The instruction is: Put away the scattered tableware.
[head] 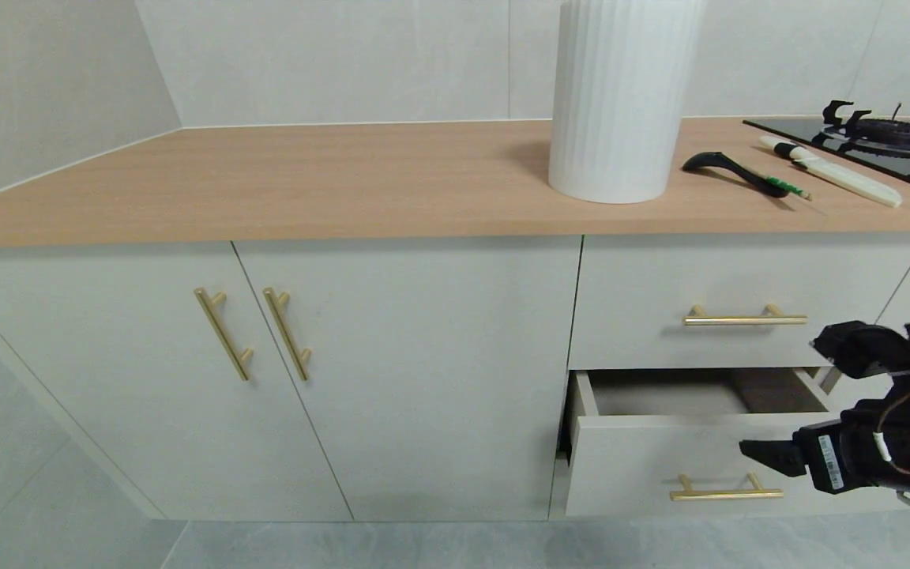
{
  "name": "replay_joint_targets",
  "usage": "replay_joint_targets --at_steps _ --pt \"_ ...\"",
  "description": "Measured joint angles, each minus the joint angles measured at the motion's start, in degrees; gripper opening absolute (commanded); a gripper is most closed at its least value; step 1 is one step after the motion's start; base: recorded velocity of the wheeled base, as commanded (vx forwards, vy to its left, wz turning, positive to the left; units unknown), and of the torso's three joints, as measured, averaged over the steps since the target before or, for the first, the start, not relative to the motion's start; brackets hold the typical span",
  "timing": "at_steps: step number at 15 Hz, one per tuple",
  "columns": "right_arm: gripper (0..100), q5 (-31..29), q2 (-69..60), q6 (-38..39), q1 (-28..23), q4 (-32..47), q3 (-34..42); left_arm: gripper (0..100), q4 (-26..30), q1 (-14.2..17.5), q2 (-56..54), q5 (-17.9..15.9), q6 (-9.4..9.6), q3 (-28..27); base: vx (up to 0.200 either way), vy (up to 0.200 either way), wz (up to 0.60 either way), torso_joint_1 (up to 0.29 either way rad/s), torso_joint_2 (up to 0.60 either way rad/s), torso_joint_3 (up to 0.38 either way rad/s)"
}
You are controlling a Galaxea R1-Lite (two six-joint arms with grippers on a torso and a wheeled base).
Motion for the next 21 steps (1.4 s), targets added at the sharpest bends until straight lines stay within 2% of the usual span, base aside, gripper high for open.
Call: replay_joint_targets --at_steps 3,6,8,10,16,21 --pt "100 0.2 0.7 2.4 0.6 -5.8 -0.5 100 0.0 0.0 0.0 0.0 0.0 0.0 0.0 0.0 0.0 0.0 0.0 0.0" --pt "100 -2.1 8.7 3.1 0.8 -21.3 2.4 100 0.0 0.0 0.0 0.0 0.0 0.0 0.0 0.0 0.0 0.0 0.0 0.0" --pt "100 -4.2 14.7 3.2 0.8 -34.7 5.4 100 0.0 0.0 0.0 0.0 0.0 0.0 0.0 0.0 0.0 0.0 0.0 0.0" --pt "100 -5.3 19.5 3.3 0.7 -41.9 7.8 100 0.0 0.0 0.0 0.0 0.0 0.0 0.0 0.0 0.0 0.0 0.0 0.0" --pt "100 -8.0 27.9 3.3 0.3 -48.5 9.0 100 0.0 0.0 0.0 0.0 0.0 0.0 0.0 0.0 0.0 0.0 0.0 0.0" --pt "100 -8.0 29.0 3.4 0.2 -48.8 9.1 100 0.0 0.0 0.0 0.0 0.0 0.0 0.0 0.0 0.0 0.0 0.0 0.0"
